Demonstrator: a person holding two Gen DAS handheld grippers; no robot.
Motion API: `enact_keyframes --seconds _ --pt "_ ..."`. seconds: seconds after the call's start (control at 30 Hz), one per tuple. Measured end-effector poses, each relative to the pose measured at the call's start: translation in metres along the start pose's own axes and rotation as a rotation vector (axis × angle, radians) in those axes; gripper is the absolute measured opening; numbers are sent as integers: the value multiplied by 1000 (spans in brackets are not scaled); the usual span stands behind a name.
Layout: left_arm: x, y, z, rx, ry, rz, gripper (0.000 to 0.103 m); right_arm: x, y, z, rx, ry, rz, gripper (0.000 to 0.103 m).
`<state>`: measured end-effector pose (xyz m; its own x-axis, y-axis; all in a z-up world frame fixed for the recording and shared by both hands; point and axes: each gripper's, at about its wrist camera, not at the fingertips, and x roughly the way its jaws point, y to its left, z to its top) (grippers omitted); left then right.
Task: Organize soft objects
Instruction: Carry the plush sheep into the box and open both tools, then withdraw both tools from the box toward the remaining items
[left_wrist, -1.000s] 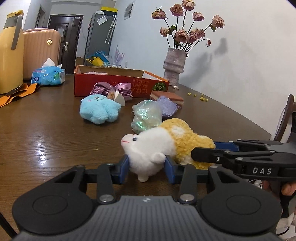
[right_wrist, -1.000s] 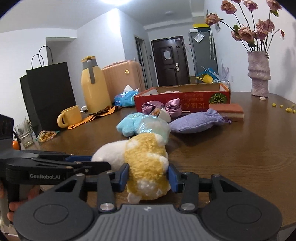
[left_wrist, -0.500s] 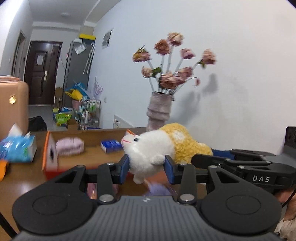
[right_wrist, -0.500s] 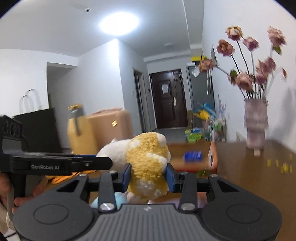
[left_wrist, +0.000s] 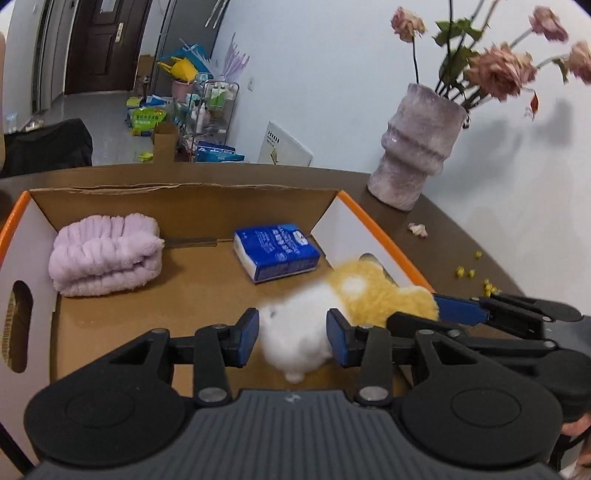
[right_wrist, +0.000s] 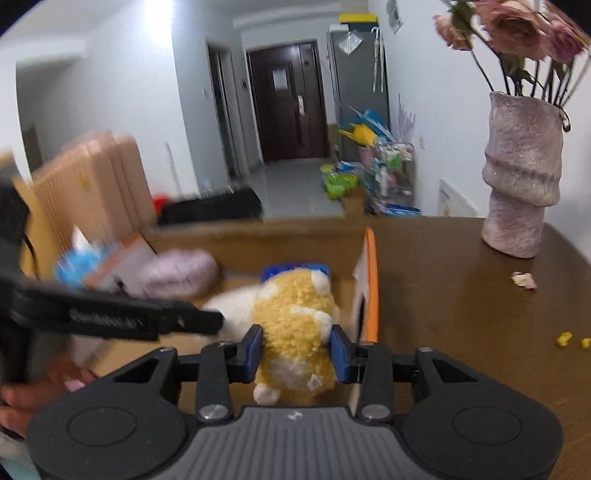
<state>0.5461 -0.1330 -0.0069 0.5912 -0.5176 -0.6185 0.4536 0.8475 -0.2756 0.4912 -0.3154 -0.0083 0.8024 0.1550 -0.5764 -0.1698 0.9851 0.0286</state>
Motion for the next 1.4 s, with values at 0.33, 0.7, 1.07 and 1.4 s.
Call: enact_keyframes --seconds 0.33,0.7,1.07,1.4 --pt "-115 -18 13 112 -157 182 54 -85 4 39 4 -117 -24 49" --pt "-264 -52 -15 137 -355 335 91 -226 33 53 -12 -310 -23 69" --pt "-343 -83 -198 139 -552 551 103 -321 94 -111 -61 -531 11 91" --pt "-369 -90 -297 77 -443 523 103 -349 125 -217 20 -418 39 92"
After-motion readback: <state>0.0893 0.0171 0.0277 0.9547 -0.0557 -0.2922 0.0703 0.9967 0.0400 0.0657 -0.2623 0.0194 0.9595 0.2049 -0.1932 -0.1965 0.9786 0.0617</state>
